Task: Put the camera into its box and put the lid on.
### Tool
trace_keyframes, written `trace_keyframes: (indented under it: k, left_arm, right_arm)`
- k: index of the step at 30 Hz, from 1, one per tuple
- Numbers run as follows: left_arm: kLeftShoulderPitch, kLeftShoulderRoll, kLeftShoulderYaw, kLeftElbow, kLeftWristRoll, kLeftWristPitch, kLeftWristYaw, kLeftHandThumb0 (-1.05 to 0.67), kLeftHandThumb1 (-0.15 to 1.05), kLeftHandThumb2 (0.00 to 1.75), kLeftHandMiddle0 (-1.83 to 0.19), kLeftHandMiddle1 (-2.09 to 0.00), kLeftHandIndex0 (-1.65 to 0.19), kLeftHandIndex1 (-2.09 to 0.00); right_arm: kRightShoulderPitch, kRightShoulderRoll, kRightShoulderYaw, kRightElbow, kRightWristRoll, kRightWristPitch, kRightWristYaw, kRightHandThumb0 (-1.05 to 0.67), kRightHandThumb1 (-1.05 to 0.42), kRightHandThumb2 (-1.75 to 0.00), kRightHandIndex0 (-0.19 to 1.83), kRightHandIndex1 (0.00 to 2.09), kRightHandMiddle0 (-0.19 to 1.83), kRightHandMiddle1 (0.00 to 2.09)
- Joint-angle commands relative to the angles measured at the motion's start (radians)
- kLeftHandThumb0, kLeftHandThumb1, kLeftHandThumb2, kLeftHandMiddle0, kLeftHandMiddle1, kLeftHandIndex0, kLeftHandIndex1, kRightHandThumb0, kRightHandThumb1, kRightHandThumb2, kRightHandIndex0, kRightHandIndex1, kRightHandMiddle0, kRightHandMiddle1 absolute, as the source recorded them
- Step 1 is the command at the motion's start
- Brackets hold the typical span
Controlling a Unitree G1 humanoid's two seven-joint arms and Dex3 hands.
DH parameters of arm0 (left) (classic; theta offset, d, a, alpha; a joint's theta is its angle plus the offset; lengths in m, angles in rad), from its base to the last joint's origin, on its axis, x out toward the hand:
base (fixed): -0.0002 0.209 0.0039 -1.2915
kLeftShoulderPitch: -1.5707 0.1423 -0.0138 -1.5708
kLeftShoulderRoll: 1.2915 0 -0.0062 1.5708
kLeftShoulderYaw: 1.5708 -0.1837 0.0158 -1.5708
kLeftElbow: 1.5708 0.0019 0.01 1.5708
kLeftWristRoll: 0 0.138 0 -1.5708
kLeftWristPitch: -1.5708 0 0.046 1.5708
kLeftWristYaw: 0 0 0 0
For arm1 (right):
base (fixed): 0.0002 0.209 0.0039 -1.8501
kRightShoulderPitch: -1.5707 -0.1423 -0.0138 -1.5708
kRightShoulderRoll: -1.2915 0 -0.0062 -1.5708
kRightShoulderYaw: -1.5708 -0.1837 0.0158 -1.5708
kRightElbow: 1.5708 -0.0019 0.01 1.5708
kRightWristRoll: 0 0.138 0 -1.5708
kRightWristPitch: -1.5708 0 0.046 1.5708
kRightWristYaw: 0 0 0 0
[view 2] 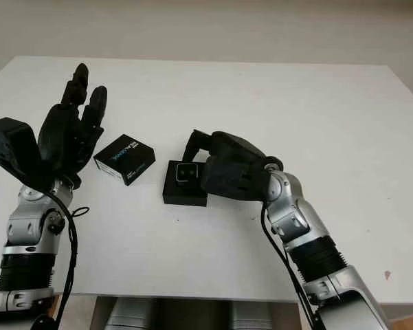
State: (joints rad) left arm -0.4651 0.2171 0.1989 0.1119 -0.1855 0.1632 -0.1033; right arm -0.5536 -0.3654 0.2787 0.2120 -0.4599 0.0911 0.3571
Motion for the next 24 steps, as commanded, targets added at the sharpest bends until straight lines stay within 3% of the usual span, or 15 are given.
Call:
trace_keyframes:
  k: [1,24]
  left_arm:
    - [-0.002,0.0,0.0,-0.013,0.001,-0.003,0.0,-0.67,1.05,0.37,0.09,-0.05,0.12,-0.05]
    - [0.0,0.0,0.0,-0.019,-0.001,0.005,0.002,-0.66,1.05,0.37,0.09,-0.05,0.11,-0.06]
  right_arm:
    - [0.027,-0.012,-0.004,-0.001,0.004,0.016,0.005,-0.44,-1.01,-0.06,0.37,0.06,0.28,1.66]
    - [0.043,0.048,-0.026,0.029,0.1,0.089,-0.031,-0.43,-1.0,-0.05,0.38,0.06,0.25,1.74]
